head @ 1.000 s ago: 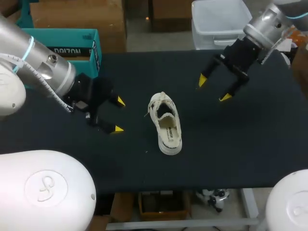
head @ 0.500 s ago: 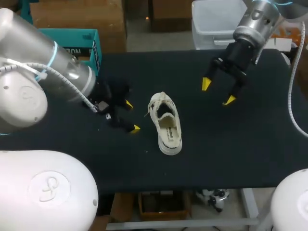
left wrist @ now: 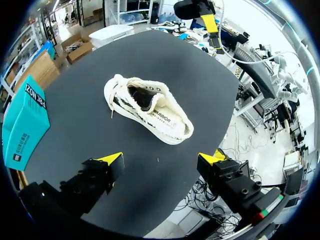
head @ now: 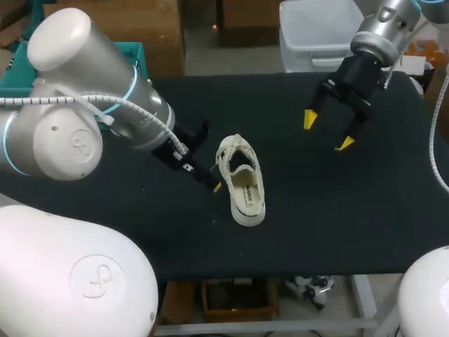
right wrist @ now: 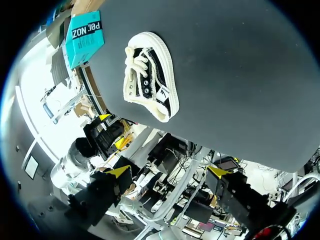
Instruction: Open the shoe tongue, take the insole out of the shoe, put the insole back into the shoe, and pack the shoe into the shoebox
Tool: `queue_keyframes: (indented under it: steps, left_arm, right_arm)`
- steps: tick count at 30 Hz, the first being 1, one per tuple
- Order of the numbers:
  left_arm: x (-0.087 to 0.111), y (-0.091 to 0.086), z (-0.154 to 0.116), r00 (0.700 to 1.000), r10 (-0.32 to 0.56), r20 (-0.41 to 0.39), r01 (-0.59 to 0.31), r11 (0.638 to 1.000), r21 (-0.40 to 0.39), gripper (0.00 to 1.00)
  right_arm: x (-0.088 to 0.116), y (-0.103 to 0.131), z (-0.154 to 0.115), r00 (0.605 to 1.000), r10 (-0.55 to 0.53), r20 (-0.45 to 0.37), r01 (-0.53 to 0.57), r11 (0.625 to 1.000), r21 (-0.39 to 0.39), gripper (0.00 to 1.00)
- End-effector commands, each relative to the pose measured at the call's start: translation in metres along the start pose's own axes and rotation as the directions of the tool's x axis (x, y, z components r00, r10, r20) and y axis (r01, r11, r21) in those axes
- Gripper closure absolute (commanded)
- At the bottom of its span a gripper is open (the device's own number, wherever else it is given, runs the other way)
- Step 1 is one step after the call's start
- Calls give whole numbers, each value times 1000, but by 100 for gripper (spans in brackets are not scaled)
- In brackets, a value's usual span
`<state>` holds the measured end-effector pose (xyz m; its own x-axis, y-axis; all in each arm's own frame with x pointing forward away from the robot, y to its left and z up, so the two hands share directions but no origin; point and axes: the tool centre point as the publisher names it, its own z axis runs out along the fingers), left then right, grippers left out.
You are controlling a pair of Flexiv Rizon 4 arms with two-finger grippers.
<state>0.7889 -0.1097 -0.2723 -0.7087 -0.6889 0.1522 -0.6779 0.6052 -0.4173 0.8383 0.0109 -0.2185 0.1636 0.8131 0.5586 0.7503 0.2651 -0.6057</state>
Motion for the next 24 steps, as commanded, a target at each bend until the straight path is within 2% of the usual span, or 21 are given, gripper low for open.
queue_keyframes:
  steps: [1,3,15,16,17,18,19,20,21,24]
  left_arm:
    - [1,-8,17,979,-142,147,161,979,-126,0]
    - [-5,-7,21,940,-149,308,194,973,-122,0]
    - [-5,-7,21,940,-149,308,194,973,-122,0]
    - [-5,-7,21,940,-149,308,194,973,-122,0]
    - [-5,-7,21,940,-149,308,194,973,-122,0]
    - [-4,-9,23,942,-179,284,215,971,-100,0]
    - [-3,-9,24,944,-190,271,223,970,-97,0]
    - [-2,-11,30,921,-255,293,295,950,-101,0]
    - [-1,-11,34,922,-271,278,308,946,-98,0]
    - [1,-9,43,891,-344,296,384,919,-90,0]
  right_arm:
    - [1,-15,4,999,45,-12,-47,943,-331,0]
    - [1,-15,4,999,45,-12,-47,943,-331,0]
    - [1,-15,4,999,45,-12,-47,943,-331,0]
    - [3,-11,0,1000,-11,21,17,940,-342,0]
    - [8,-9,-2,999,5,48,13,935,-356,0]
    - [10,-5,-4,995,-4,95,39,931,-362,0]
    - [11,-4,-5,995,-16,103,53,926,-373,0]
    - [11,-1,-7,992,-28,126,75,918,-389,0]
    - [12,0,-7,988,-33,148,89,916,-391,0]
    - [12,3,-7,982,-42,182,115,902,-415,0]
